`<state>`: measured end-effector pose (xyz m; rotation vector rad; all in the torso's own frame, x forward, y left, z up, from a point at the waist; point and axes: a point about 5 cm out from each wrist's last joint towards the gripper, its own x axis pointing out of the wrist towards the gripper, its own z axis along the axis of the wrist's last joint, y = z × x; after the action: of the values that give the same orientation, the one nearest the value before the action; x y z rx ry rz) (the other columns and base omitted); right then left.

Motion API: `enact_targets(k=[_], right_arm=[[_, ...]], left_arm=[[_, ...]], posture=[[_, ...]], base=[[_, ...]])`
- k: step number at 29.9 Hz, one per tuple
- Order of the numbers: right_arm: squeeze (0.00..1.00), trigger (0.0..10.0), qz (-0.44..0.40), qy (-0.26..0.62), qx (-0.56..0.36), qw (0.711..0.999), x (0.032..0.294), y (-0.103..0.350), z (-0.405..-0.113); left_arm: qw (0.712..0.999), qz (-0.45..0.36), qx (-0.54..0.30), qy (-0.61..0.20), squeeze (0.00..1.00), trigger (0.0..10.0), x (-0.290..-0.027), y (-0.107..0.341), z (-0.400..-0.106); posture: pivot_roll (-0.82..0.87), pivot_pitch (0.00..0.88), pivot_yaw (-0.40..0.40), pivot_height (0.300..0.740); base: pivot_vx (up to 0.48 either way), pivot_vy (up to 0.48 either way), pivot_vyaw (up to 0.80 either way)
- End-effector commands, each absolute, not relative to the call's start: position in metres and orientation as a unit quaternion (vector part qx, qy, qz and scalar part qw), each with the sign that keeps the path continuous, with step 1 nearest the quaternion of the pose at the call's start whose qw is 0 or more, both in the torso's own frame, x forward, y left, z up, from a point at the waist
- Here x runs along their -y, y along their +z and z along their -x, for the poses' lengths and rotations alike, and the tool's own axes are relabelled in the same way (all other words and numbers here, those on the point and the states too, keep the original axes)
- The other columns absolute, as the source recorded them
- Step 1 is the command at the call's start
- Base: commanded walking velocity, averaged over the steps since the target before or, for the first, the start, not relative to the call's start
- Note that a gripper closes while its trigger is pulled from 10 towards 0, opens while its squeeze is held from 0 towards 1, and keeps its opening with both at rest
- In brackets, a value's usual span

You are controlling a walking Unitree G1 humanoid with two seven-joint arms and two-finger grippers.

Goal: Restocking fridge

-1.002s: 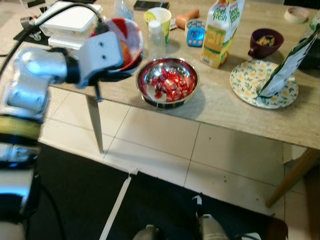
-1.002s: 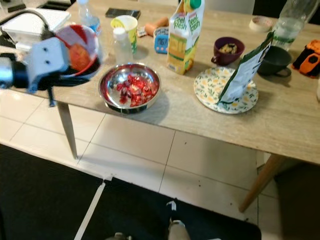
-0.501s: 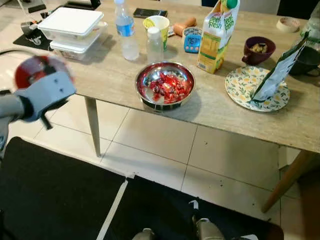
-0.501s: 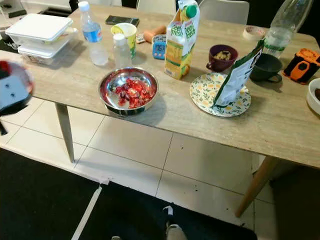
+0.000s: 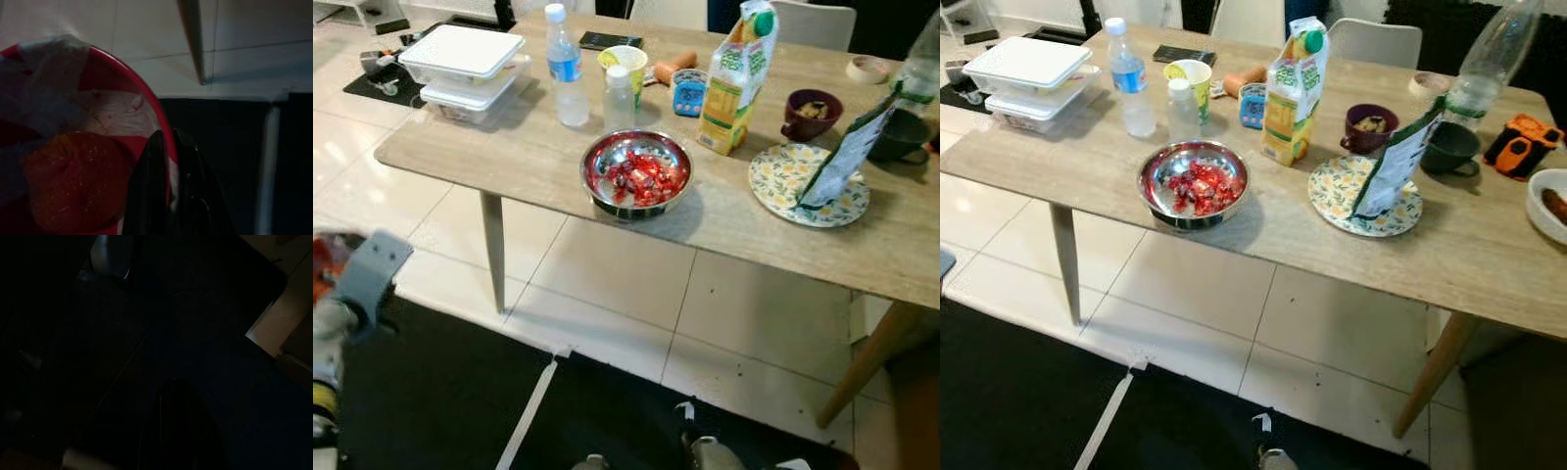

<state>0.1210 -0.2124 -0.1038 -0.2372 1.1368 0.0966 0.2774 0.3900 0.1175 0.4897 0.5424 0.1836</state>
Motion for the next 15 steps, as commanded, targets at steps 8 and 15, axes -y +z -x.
enact_targets(k=[8,15], right_arm=[[0.00,10.0,0.112,0.050,-0.540,0.832,0.212,-0.104,-0.120],[0.00,10.0,0.116,0.046,-0.540,0.832,0.215,-0.103,-0.122]], left_arm=[[0.911,-0.098,-0.329,0.230,0.00,10.0,-0.384,0.032,-0.221],[0.886,-0.043,-0.388,0.251,0.00,10.0,-0.361,-0.015,-0.185]], posture=[[-0.06,0.155,0.013,0.740],[-0.07,0.143,0.005,0.740]], base=[[0.000,0.000,0.00],[0.000,0.000,0.00]])
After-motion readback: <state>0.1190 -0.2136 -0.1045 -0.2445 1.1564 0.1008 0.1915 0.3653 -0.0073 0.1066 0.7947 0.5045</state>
